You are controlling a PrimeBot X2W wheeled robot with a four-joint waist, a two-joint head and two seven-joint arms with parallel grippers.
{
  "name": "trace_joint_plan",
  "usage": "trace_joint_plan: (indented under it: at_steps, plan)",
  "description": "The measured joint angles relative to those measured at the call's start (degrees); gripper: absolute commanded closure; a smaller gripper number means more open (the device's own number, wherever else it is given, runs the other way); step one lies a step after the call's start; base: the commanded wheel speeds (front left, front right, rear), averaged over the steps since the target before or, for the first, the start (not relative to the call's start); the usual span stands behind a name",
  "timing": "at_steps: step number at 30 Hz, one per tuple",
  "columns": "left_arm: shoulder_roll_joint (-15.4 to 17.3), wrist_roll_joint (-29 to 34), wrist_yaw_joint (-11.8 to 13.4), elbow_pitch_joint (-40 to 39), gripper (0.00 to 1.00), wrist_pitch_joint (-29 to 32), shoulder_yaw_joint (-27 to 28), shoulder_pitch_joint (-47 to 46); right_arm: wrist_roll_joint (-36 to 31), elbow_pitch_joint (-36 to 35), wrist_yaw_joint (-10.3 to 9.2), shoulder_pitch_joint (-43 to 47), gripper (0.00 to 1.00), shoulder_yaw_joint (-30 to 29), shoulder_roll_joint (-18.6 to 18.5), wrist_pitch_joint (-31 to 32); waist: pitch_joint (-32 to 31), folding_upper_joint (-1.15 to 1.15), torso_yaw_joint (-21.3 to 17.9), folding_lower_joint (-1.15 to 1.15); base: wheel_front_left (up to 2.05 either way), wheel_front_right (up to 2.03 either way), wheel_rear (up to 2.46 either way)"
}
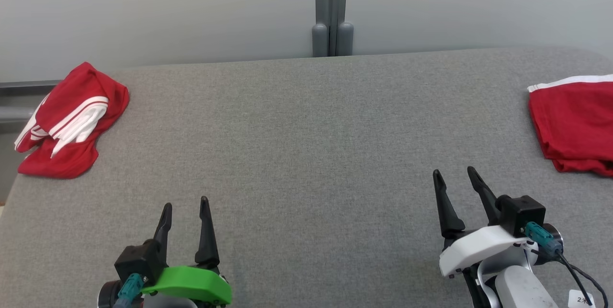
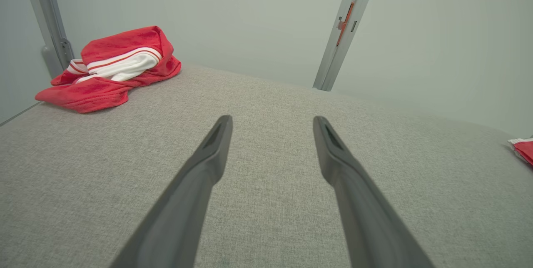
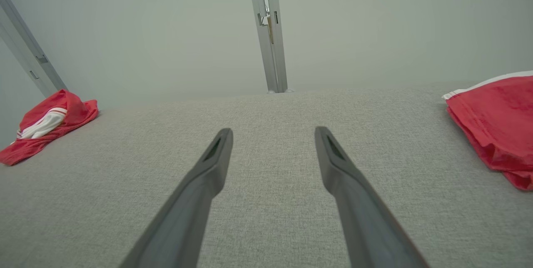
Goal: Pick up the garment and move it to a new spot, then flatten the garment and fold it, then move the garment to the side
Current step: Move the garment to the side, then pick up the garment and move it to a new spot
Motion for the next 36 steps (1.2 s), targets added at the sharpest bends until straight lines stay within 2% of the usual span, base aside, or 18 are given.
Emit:
trace_joint_plan:
  at_steps: [10, 16, 27, 32, 36]
  plan:
    - [0.0, -0.2, 0.0, 0.1, 0.0, 0.0, -1.1, 0.2, -0.9, -0.6, 0.0, 1.0, 0.0, -0.6, 0.0, 0.7, -0.7, 0.0, 1.2, 0.0, 0.0, 0.0, 0.0]
    - [-0.1, 0.1, 0.0, -0.1, 0.0, -0.1, -1.2, 0.0, -0.7, -1.5, 0.0, 1.5, 0.0, -0.4, 0.0, 0.7, -0.9, 0.0, 4.8, 0.0, 0.0, 0.0, 0.0]
    - [-0.1, 1.4, -0.6, -0.4, 0.0, -0.1, 0.7, -0.2, 1.1, -2.0, 0.0, 1.2, 0.0, 2.2, 0.0, 0.5, -1.2, 0.0, 17.7, 0.0, 0.0, 0.0, 0.0]
    - [-0.1, 1.4, -0.4, -1.2, 0.0, -0.1, 2.2, 0.1, 1.9, -1.5, 0.0, 0.1, 0.0, 5.3, 0.0, 0.4, -1.2, 0.0, 23.7, 0.0, 0.0, 0.0, 0.0]
    - [0.0, 1.1, 0.1, -2.5, 0.0, -0.1, 2.8, 0.8, 2.0, -1.1, 0.0, -1.7, 0.0, 7.5, 0.1, 0.4, -0.7, 0.0, 27.1, 0.0, 0.0, 0.0, 0.0]
